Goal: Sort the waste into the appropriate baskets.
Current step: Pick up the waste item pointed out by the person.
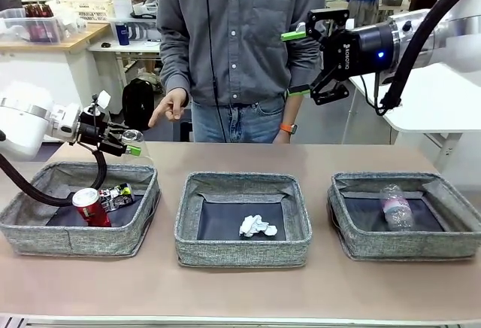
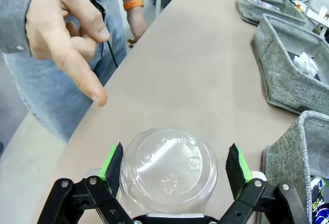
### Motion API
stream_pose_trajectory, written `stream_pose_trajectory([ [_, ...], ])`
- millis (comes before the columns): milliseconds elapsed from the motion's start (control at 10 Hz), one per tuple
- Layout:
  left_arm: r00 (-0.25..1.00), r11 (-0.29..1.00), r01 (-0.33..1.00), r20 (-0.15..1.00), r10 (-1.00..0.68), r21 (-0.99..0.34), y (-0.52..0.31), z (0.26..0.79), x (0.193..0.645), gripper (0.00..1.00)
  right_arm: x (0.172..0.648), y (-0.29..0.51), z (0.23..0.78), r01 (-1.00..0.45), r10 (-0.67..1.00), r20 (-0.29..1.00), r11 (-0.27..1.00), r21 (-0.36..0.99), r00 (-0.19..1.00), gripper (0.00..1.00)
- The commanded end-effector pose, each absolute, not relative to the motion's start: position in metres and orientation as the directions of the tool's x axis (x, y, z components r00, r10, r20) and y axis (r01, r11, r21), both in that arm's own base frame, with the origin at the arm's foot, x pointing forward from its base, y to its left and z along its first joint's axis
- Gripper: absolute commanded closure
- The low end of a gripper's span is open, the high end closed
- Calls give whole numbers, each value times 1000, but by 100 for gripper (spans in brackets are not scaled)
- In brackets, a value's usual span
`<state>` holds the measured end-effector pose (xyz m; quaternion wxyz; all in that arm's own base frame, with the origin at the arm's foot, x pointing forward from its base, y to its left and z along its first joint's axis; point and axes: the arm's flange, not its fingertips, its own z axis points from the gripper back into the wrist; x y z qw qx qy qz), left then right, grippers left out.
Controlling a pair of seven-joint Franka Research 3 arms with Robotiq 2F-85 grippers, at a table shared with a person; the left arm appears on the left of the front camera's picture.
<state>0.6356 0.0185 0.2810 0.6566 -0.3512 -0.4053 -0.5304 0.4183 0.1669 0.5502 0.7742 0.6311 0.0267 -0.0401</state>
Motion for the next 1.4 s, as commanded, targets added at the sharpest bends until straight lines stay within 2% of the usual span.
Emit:
stream_pose_trajectory([
  [0, 110, 184, 982, 908, -403, -37, 19, 281, 639, 0, 419, 168, 551, 82, -31, -78, 180, 980, 996, 0],
  [300, 123, 158, 986, 896, -427, -60, 15, 276, 639, 0, 419, 168, 551, 82, -31, -78, 180, 980, 996, 0],
  [400, 117, 151, 987, 883, -455, -53, 12, 276, 639, 59, 419, 168, 551, 82, -31, -78, 180, 980, 996, 0],
  [500, 112, 147, 988, 885, -451, -50, 12, 277, 638, 59, 419, 168, 551, 82, -31, -78, 180, 980, 996, 0],
  [600, 115, 151, 987, 886, -450, -51, 12, 277, 638, 100, 419, 168, 551, 82, -31, -78, 180, 980, 996, 0],
  [700, 120, 159, 986, 888, -444, -54, 12, 277, 637, 65, 419, 168, 551, 82, -31, -78, 180, 980, 996, 0],
  [800, 120, 162, 985, 889, -441, -53, 12, 278, 636, 100, 419, 168, 551, 82, -31, -78, 180, 980, 996, 0],
  [1300, 99, 212, 977, 901, -422, -8, 24, 286, 630, 100, 419, 168, 551, 82, -31, -78, 180, 980, 996, 0],
])
